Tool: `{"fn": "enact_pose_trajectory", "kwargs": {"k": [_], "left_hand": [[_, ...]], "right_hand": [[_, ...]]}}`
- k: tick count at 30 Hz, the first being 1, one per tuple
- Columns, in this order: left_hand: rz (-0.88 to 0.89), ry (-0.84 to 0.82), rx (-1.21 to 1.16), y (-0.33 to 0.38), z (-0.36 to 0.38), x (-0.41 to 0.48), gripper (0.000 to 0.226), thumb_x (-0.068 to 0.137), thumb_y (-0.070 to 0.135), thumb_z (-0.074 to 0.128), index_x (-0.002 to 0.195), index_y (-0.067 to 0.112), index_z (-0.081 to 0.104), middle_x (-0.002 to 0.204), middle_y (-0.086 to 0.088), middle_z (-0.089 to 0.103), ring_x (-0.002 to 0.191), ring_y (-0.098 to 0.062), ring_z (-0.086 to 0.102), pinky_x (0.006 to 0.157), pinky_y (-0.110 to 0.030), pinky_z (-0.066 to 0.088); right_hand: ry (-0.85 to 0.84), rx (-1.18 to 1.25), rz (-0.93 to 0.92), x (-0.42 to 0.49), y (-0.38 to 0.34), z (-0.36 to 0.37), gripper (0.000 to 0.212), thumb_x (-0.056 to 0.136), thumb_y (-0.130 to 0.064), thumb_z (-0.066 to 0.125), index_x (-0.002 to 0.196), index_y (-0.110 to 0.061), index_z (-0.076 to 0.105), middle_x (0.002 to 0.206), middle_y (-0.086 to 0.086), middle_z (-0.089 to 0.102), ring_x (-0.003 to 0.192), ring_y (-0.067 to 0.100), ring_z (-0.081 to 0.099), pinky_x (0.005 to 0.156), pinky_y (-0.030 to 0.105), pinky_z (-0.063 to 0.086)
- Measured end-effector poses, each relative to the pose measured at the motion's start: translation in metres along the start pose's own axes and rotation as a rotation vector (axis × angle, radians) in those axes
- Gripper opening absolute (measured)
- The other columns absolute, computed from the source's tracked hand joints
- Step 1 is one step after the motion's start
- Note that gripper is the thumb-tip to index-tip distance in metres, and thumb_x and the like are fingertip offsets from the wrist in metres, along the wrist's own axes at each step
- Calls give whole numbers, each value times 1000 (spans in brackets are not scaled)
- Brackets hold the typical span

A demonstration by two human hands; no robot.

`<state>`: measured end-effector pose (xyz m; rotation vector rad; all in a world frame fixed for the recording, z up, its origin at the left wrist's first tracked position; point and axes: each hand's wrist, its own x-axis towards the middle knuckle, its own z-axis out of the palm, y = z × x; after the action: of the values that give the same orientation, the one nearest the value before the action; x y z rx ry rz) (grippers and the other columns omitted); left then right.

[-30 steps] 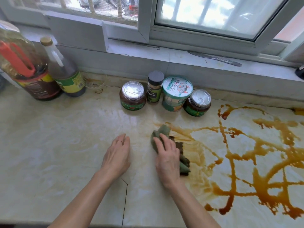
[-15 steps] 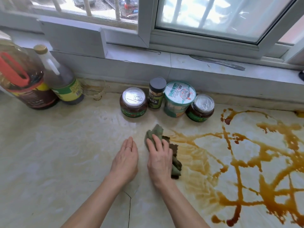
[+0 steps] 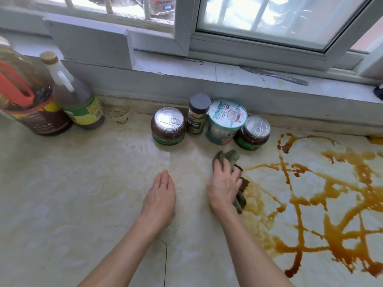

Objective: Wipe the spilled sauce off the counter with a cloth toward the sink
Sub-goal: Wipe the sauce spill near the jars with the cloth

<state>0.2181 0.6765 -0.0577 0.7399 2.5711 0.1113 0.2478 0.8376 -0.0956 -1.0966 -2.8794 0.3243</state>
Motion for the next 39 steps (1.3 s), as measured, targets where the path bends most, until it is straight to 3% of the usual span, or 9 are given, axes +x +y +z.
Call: {"fn": "enact_pose_trajectory", "kwargs": {"k": [6,9,13,18,25,28,32,35,39], "left_hand": [[8,-19,19,1,-1,1,71,87,-5,33,148,-4,-5,157,-19,-10,146,-30,-6,119,-31,8],[0,-24,20,2,-3,0,74,85,-10,32,148,-4,-7,157,-18,-12,146,-29,-8,119,-31,8],[-15,-32,36,5,-2,0,77,85,-8,35,147,-4,-9,156,-19,-14,146,-30,-9,119,-32,10],[-7,-48,52,1,-2,0,80,87,-1,43,148,-2,-9,157,-17,-15,146,-28,-10,119,-31,7],[11,-41,79,1,-4,0,77,87,-1,38,148,-2,-10,157,-16,-16,146,-27,-11,118,-30,3],[0,-40,59,2,-2,0,78,86,-4,37,147,-2,-11,157,-16,-16,146,-28,-11,119,-30,7],[-11,-38,42,3,-1,-1,76,87,-6,34,147,-2,-12,156,-16,-17,146,-27,-11,118,-30,13],[-13,-37,42,4,-1,0,73,88,-5,32,147,-2,-11,157,-15,-17,146,-27,-10,118,-31,13],[-6,-29,15,1,0,0,71,90,-1,30,148,0,-10,157,-13,-17,146,-26,-10,118,-29,10]], "right_hand": [[-118,-73,-368,-9,-19,7,60,88,-19,23,145,-28,40,154,-4,35,128,32,38,91,45,37],[-90,-86,-128,16,16,-3,59,95,-16,34,150,-36,24,160,-8,17,135,27,24,99,41,29],[-35,47,166,23,26,-19,57,89,-9,43,142,-29,41,153,-1,31,126,33,31,104,43,31],[74,135,-204,-2,-32,2,53,77,-6,48,127,-19,59,126,7,60,88,34,50,74,40,47],[-47,-76,-369,27,-37,10,50,83,-28,54,133,-26,56,139,0,55,97,32,51,73,38,45],[-15,-91,-266,29,1,3,48,86,-36,46,133,-30,55,139,-3,55,96,30,49,74,37,43],[7,-51,-107,27,48,-1,51,97,-27,45,147,-32,35,157,-7,29,112,31,34,93,40,36],[97,-26,-232,1,34,0,56,84,-10,58,138,-25,51,148,-2,45,100,29,32,81,40,49],[57,-106,-479,-40,37,8,52,88,-19,51,139,-28,48,148,-6,46,105,28,40,77,37,45]]}}
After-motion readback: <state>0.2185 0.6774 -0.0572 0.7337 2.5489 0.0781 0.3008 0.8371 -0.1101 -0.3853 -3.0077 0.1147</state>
